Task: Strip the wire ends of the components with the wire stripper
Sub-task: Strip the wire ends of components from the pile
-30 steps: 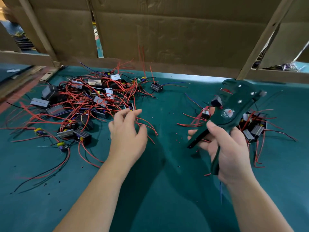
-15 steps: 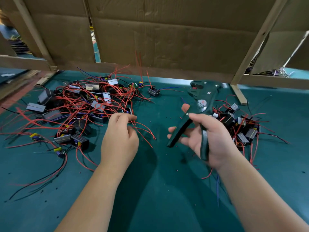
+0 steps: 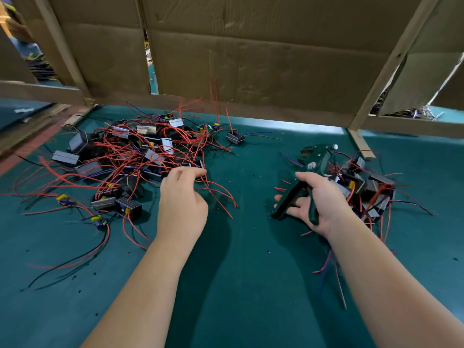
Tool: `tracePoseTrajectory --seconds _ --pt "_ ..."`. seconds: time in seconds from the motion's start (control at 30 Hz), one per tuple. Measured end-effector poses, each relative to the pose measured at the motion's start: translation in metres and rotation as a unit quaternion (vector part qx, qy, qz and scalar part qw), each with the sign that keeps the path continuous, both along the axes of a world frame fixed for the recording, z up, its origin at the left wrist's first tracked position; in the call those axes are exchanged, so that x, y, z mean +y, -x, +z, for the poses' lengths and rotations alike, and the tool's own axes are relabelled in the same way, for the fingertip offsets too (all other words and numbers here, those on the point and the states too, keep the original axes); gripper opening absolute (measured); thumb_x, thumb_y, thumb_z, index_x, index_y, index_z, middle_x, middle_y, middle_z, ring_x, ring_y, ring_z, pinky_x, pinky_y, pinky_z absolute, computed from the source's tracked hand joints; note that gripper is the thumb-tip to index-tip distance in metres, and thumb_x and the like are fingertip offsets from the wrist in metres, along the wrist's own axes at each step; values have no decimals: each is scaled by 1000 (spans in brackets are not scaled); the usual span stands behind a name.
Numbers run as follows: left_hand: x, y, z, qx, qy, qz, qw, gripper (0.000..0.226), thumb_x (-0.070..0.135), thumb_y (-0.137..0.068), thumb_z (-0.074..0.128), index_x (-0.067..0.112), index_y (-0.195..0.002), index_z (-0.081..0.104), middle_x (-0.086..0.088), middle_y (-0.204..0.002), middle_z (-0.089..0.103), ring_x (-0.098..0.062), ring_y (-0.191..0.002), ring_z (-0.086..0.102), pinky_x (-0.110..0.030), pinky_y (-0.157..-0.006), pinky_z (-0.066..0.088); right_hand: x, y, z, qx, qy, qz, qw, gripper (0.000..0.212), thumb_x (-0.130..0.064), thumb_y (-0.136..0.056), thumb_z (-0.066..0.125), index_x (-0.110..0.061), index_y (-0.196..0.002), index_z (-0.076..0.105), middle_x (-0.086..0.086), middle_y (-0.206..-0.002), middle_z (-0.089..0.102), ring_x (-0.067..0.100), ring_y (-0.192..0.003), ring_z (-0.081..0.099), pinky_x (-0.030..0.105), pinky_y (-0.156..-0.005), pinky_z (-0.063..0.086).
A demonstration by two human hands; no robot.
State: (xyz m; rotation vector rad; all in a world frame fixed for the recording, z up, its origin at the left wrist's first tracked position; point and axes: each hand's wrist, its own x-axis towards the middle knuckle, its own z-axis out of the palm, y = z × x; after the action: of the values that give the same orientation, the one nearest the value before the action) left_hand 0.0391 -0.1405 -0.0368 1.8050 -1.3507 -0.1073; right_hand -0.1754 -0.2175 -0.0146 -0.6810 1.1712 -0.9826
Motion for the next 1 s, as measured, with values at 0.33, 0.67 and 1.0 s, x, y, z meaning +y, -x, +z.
tracePoseTrajectory --seconds 0.33,0.67,1.0 --pt "10 -4 18 -54 157 48 985 47 -15 -67 46 13 -101 63 -10 -122 49 -19 -96 47 -38 -73 48 32 19 17 -55 42 41 997 13 -15 -97 48 -4 -102 52 14 -98 59 40 -71 68 51 -58 57" --pt "3 -19 4 -53 -189 63 979 50 9 -85 54 12 -134 47 -9 -132 53 -33 -117 51 -41 -87 45 69 -7 16 -162 64 165 971 56 -24 -71 54 3 -120 58 19 -119 60 37 -68 64 53 -61 56" --pt "14 -11 22 -85 -341 133 927 32 35 -89 49 34 -122 51 0 -136 38 -31 -131 25 -77 -100 7 76 -2 1 -207 48 177 961 60 -25 -73 50 4 -125 55 15 -134 58 39 -72 65 55 -66 56"
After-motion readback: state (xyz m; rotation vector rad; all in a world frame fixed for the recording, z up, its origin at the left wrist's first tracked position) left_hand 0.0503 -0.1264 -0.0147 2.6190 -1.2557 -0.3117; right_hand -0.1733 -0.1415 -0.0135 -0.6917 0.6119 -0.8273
